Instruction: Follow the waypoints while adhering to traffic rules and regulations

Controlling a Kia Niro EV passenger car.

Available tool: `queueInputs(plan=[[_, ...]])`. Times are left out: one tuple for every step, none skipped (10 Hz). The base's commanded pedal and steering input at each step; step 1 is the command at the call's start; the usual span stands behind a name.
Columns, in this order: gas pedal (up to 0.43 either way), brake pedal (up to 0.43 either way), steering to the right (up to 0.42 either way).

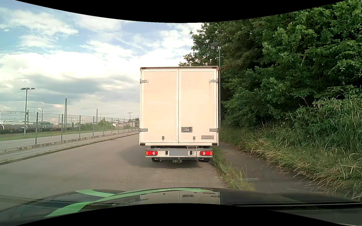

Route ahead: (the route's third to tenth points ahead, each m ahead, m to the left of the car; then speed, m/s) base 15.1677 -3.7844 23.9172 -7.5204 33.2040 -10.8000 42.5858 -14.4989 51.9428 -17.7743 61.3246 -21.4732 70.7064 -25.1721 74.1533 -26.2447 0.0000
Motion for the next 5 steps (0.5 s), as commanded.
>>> queueInputs(plan=[[0.0, 0.396, -0.097], [0.0, 0.396, -0.097], [0.0, 0.396, -0.097], [0.0, 0.396, -0.097], [0.0, 0.396, -0.097]])
